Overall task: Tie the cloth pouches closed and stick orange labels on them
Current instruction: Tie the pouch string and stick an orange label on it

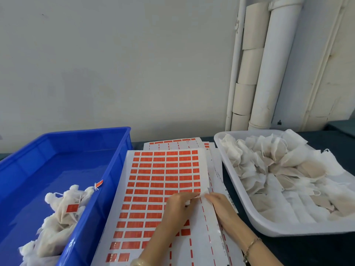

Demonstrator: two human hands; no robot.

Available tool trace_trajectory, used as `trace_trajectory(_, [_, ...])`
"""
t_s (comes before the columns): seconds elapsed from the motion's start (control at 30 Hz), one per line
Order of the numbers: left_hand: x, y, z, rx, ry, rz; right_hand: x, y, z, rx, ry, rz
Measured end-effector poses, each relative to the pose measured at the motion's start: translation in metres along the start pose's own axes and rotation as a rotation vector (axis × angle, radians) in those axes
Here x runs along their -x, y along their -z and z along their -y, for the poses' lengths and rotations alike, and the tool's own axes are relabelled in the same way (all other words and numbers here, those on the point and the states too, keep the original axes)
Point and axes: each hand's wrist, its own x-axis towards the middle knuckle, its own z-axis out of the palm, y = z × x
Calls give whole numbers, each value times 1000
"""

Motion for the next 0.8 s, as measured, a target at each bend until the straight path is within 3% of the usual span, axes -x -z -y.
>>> trace_trajectory(0.2, [0, -1, 2, 22, 3, -24, -1, -1, -2, 3, 6, 2])
trace_trajectory(0.43, [-4, 2, 0, 195, 136, -94, 0, -1, 0, -18, -1, 24])
trace_trajectory(0.8, [12, 37, -13, 545, 505, -444, 5, 2, 4, -86, 58, 122])
